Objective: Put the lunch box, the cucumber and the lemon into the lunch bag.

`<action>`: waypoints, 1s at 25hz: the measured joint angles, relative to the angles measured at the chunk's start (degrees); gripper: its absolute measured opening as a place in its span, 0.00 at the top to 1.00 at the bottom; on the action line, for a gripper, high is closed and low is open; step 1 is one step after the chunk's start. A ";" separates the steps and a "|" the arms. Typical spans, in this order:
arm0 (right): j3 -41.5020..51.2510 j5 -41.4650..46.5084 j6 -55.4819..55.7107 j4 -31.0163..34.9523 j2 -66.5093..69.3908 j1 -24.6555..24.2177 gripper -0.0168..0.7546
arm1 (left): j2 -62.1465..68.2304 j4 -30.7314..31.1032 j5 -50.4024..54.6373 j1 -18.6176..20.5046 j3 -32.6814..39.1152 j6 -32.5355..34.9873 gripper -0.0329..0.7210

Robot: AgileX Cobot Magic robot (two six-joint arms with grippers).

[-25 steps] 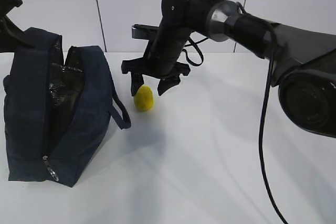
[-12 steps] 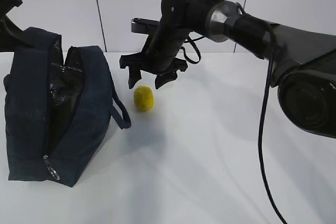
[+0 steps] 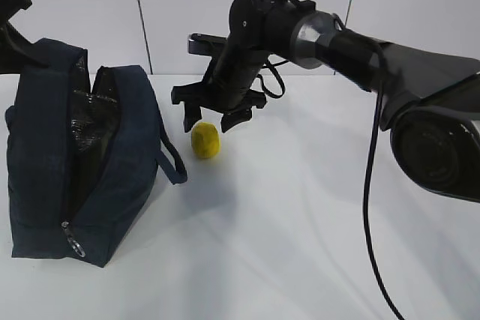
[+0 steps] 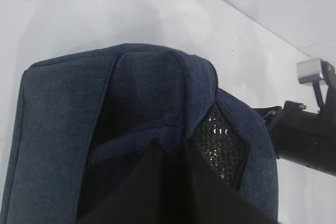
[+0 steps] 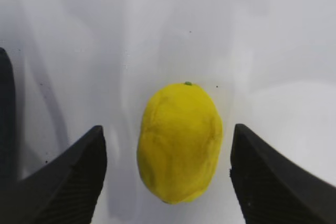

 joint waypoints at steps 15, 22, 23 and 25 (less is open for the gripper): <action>0.00 -1.33 0.12 0.82 3.31 1.04 0.24 | 0.00 0.09 -0.45 0.00 0.00 0.00 0.92; 0.00 -1.62 0.25 0.33 3.33 1.14 0.38 | 0.00 0.09 -0.45 0.00 0.00 0.00 0.92; 0.00 -1.62 0.38 0.23 3.33 1.14 0.40 | 0.00 0.09 -0.45 0.00 0.00 0.00 0.92; 0.00 -1.62 0.38 0.20 3.33 1.14 0.42 | 0.00 0.09 -0.45 0.00 0.00 0.00 0.92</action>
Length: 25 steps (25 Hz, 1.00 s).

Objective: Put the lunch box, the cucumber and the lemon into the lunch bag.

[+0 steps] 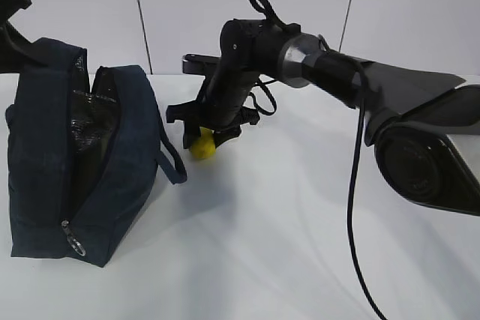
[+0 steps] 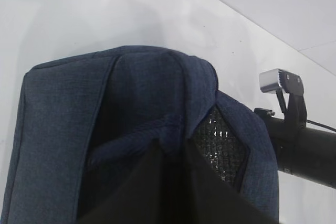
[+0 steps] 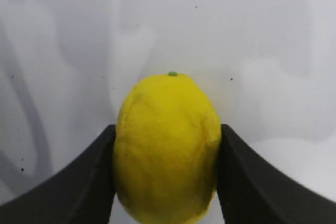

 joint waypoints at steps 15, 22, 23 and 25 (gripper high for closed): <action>-17.67 11.92 0.00 -3.53 0.00 -0.90 0.43 | 0.00 0.13 0.00 0.00 0.00 0.00 0.92; -22.23 12.72 0.00 -1.16 -6.07 -1.62 0.43 | 0.00 0.13 0.00 0.00 0.00 0.00 0.92; -22.33 12.72 0.00 -0.25 -7.41 -1.62 0.43 | 0.00 0.13 0.00 0.00 0.00 0.00 0.92; -22.33 12.86 0.00 2.56 -9.61 -1.62 0.43 | 0.00 0.13 -0.01 0.00 0.00 0.00 0.92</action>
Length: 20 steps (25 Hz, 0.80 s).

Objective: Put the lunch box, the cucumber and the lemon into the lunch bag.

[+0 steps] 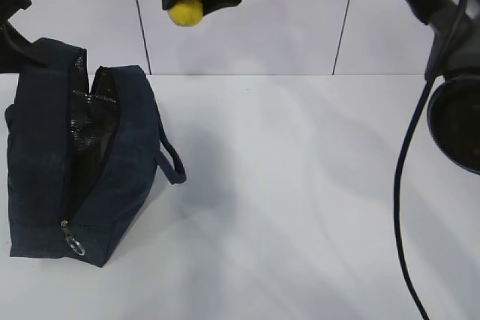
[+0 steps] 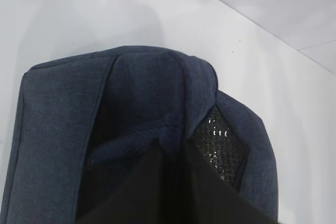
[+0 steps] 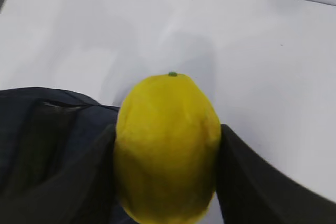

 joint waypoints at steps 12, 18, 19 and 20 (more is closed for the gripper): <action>-0.22 0.47 1.36 10.47 -3.08 2.54 0.44 | 0.00 0.00 -0.10 0.00 0.00 0.04 0.92; 2.43 0.47 0.68 9.52 -4.02 3.43 0.44 | 0.00 0.11 -0.10 0.00 0.00 0.17 0.92; 4.49 0.47 0.22 8.98 -4.79 3.43 0.44 | 0.00 0.11 -0.10 0.00 0.00 0.41 0.92; 7.19 0.47 -0.20 8.13 -5.85 3.43 0.44 | 0.00 0.11 -0.10 0.00 0.00 0.53 0.92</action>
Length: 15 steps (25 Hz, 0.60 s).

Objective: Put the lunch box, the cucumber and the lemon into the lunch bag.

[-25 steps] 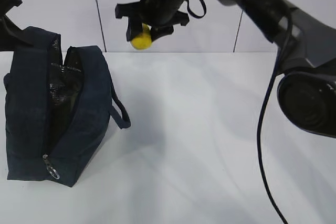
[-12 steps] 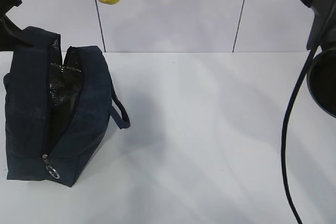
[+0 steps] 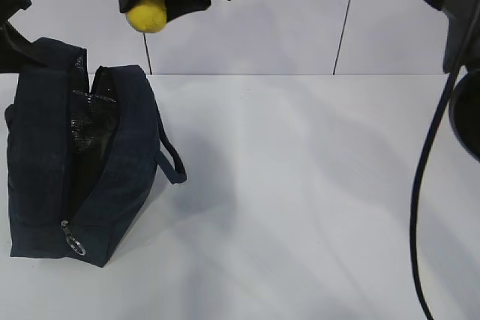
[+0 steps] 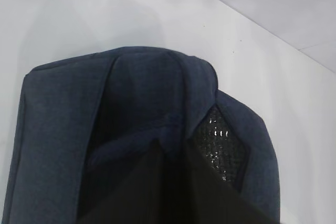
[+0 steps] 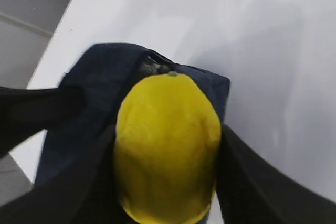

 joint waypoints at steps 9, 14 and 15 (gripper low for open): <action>21.88 0.00 -2.96 -4.71 -13.58 0.56 0.44 | 0.00 0.00 -0.10 0.00 0.00 0.18 0.92; 25.34 0.00 -2.76 -5.45 -18.32 2.21 0.44 | 0.00 0.00 -0.10 0.00 0.00 0.27 0.92; 25.72 0.00 -2.76 -5.56 -18.68 3.12 0.44 | 0.00 0.00 -0.10 0.00 0.00 0.27 0.92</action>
